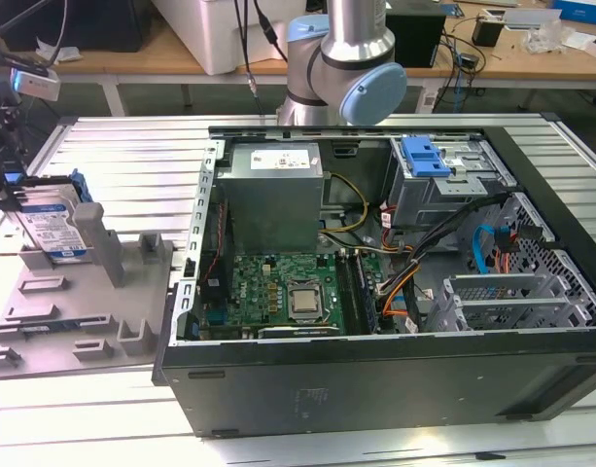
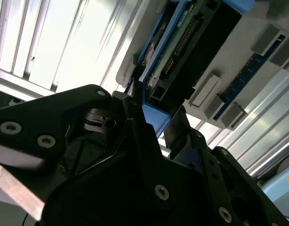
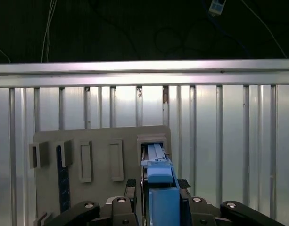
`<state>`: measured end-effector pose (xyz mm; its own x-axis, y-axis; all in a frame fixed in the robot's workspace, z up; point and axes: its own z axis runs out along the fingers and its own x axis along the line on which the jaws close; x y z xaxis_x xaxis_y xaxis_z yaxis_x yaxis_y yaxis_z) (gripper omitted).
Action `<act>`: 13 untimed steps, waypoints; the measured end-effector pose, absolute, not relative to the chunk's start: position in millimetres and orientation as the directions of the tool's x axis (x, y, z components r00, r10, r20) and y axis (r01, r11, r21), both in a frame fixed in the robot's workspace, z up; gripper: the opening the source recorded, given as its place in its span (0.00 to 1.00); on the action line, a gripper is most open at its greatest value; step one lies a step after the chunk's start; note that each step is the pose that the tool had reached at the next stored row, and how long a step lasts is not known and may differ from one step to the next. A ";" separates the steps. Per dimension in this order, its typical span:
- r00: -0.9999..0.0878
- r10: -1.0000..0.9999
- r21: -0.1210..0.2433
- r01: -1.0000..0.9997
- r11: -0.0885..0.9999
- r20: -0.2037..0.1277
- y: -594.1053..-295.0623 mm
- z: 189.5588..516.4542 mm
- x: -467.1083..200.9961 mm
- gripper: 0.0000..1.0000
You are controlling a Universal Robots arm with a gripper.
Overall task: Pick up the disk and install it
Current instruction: 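Pick up the disk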
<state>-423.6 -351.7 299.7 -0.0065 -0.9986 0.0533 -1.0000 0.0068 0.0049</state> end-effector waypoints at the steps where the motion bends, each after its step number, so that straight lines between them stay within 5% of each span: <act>1: -0.009 -0.999 0.005 -1.000 0.009 0.053 -351.7 299.0 -423.6 0.44; 13: -0.022 -0.998 0.005 -1.000 0.022 0.053 -351.7 295.8 -423.6 0.37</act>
<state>-423.6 -351.7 295.8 -0.0218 -0.9983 0.0535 -0.9997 0.0221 0.0051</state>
